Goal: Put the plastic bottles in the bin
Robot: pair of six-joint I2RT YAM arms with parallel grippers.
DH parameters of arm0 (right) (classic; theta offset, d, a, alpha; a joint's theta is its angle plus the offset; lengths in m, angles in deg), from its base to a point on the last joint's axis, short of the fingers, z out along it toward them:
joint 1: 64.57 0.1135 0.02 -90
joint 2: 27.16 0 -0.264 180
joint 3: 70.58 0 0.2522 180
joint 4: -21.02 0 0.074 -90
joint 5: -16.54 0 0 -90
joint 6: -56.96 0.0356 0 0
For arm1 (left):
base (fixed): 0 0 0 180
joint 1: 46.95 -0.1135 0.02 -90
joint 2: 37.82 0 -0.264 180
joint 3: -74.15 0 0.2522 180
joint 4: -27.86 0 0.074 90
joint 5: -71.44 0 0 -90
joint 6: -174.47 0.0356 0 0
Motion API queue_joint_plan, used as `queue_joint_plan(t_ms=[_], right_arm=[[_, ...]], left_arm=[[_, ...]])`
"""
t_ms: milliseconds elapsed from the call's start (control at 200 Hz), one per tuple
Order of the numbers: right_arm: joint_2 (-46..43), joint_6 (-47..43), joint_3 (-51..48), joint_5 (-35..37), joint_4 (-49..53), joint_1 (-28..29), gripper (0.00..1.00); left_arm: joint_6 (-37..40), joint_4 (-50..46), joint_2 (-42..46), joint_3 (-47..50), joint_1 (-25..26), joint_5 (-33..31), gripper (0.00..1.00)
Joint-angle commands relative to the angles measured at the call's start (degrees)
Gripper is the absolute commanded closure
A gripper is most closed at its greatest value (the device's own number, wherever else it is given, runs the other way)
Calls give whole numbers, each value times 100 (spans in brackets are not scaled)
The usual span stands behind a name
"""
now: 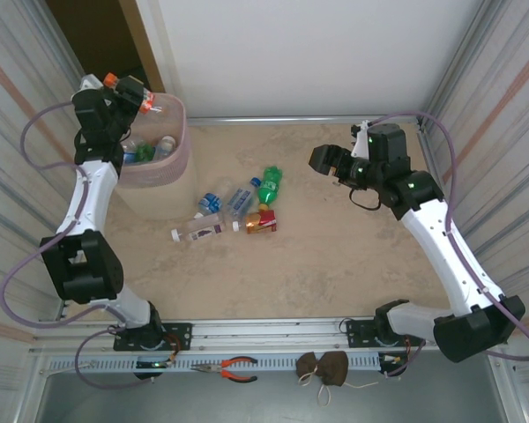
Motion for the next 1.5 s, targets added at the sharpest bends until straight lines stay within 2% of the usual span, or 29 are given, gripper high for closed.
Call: queue_joint_plan(t_ms=[0, 200, 416, 646, 977, 1187, 1493], right_arm=[[55, 89, 171, -79, -113, -56, 19], [78, 85, 155, -91, -104, -74, 19], [40, 73, 94, -37, -56, -85, 20], [-28, 35, 172, -5, 15, -88, 19], [21, -9, 253, -53, -5, -89, 19], [55, -18, 254, -96, -34, -90, 19], [33, -51, 219, -91, 20, -96, 20]], left_arm=[[-500, 543, -210, 169, -37, -388, 54], [-618, 651, -465, 313, -39, -476, 50], [-670, 690, -398, 560, -52, -539, 35], [-441, 543, 79, 688, -45, -744, 22], [321, 164, 834, 603, -45, -922, 19], [842, -242, 782, 38, -46, -192, 27], [1689, -1032, 693, -690, 28, 1179, 29]])
